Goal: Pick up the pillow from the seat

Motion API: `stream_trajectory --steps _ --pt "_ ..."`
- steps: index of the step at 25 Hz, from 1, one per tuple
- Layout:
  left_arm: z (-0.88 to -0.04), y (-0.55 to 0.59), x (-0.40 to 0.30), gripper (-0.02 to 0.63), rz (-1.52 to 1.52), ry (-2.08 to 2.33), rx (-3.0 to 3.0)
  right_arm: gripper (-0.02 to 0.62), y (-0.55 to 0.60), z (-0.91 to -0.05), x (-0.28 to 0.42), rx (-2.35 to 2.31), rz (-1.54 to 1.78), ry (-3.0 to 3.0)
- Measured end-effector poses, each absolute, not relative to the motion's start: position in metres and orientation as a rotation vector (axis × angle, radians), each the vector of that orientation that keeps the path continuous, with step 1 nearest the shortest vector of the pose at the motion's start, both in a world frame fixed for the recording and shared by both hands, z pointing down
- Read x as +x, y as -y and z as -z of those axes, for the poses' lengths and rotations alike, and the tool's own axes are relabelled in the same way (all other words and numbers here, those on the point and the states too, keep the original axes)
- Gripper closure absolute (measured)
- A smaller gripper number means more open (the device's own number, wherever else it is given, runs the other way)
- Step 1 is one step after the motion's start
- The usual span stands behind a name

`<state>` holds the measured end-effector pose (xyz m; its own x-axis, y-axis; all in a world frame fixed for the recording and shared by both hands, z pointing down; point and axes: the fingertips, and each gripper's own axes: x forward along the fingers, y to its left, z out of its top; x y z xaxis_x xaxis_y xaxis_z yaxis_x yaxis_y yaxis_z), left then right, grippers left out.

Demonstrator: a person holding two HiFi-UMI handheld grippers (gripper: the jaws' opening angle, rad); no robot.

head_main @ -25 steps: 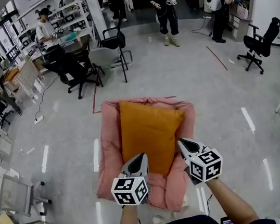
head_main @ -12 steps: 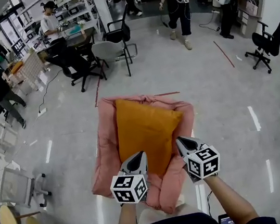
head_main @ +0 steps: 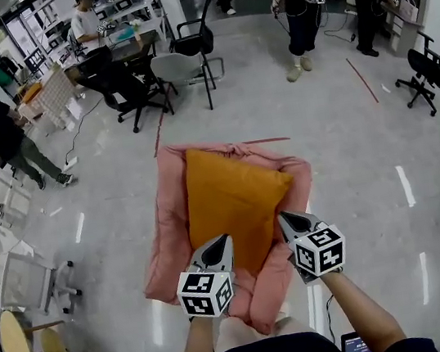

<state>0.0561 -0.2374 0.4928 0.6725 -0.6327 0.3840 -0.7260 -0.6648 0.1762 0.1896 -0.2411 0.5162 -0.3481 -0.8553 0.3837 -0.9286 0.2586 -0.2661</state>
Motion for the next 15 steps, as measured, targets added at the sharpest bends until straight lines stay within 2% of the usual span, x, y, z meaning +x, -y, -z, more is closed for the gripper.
stream_trajectory --steps 15 --pt "-0.516 0.302 0.044 0.606 -0.401 0.934 2.560 0.577 0.275 -0.540 0.183 1.794 -0.742 2.216"
